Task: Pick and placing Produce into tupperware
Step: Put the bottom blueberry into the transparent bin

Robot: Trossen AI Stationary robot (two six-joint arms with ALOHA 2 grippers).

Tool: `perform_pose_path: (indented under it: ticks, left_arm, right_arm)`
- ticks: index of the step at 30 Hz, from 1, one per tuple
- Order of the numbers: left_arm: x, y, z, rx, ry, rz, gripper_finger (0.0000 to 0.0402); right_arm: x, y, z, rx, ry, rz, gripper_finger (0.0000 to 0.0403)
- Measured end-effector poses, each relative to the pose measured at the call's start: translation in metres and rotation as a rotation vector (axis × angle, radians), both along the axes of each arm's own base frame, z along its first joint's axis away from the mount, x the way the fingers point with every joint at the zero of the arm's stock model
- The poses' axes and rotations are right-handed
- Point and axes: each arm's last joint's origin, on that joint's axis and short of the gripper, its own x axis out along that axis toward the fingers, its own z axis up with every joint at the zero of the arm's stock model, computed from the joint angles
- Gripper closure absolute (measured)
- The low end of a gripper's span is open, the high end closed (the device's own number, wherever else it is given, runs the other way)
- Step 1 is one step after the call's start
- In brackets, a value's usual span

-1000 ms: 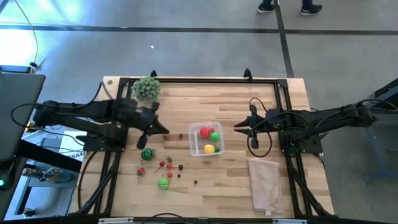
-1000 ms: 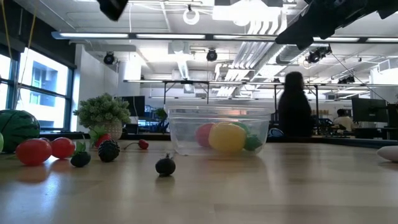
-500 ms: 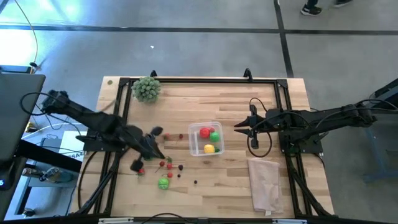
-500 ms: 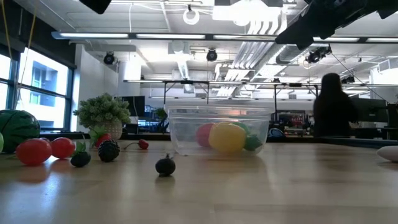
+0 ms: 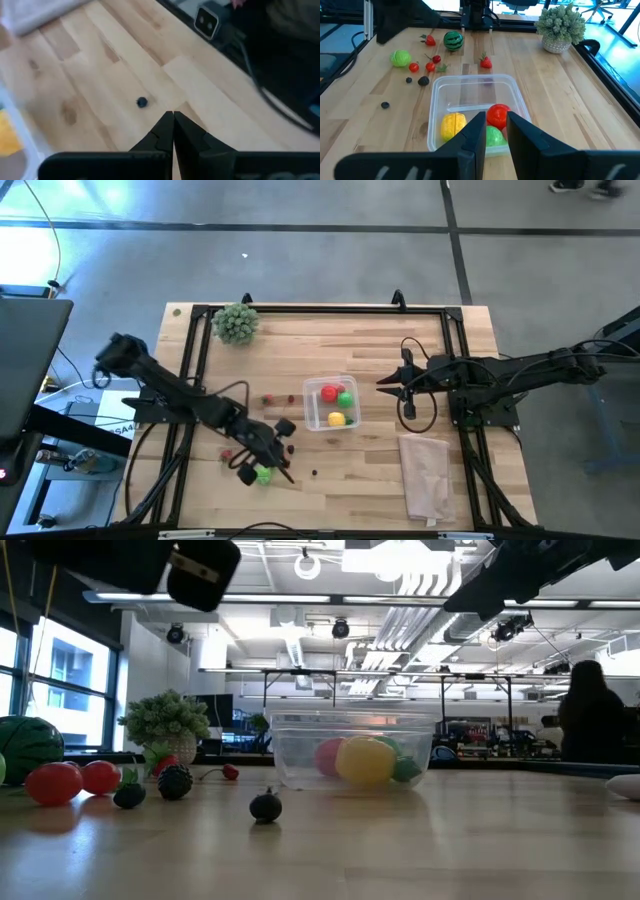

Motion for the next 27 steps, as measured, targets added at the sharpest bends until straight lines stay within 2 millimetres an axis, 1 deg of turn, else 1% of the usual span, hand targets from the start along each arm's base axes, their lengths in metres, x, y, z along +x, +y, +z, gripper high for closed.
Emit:
perform_pose_path:
  ticks: [2,6,8,10,12,15,18,21,25,27]
  left_arm:
    - [0.007,-0.003,-0.011,0.014,-0.007,-0.014,0.0401]
    - [0.018,-0.006,-0.028,0.048,-0.014,0.014,0.0401]
    - [0.020,-0.006,-0.033,0.059,-0.009,0.023,0.0401]
    - [0.025,-0.007,-0.036,0.052,-0.039,0.029,0.0396]
    - [0.026,-0.008,-0.037,0.053,-0.043,0.032,0.0383]
    - [0.031,-0.009,-0.038,0.037,-0.079,0.044,0.0351]
    - [0.032,-0.009,-0.042,0.045,-0.071,0.059,0.0317]
    - [0.033,-0.006,-0.046,0.063,-0.053,0.079,0.0291]
    - [0.040,-0.009,-0.048,0.065,-0.041,0.093,0.0274]
    - [0.049,-0.013,-0.046,0.057,-0.044,0.086,0.0271]
  right_arm:
    - [0.000,0.000,0.000,0.000,0.000,0.000,0.0336]
    - [0.000,0.000,0.000,0.000,0.000,0.000,0.0336]
    - [0.000,0.000,0.000,0.000,0.000,0.000,0.0336]
    - [0.000,0.000,-0.001,-0.001,0.008,0.000,0.0336]
    - [0.000,0.000,0.000,0.000,0.007,0.000,0.0336]
    - [-0.001,0.000,-0.001,-0.001,0.014,0.000,0.0336]
    - [-0.001,0.000,-0.002,-0.002,0.022,0.000,0.0336]
    - [-0.001,0.000,-0.002,-0.002,0.023,0.000,0.0336]
    - [-0.001,0.000,-0.002,-0.002,0.028,0.000,0.0336]
    - [-0.001,0.000,-0.003,-0.002,0.035,0.000,0.0336]
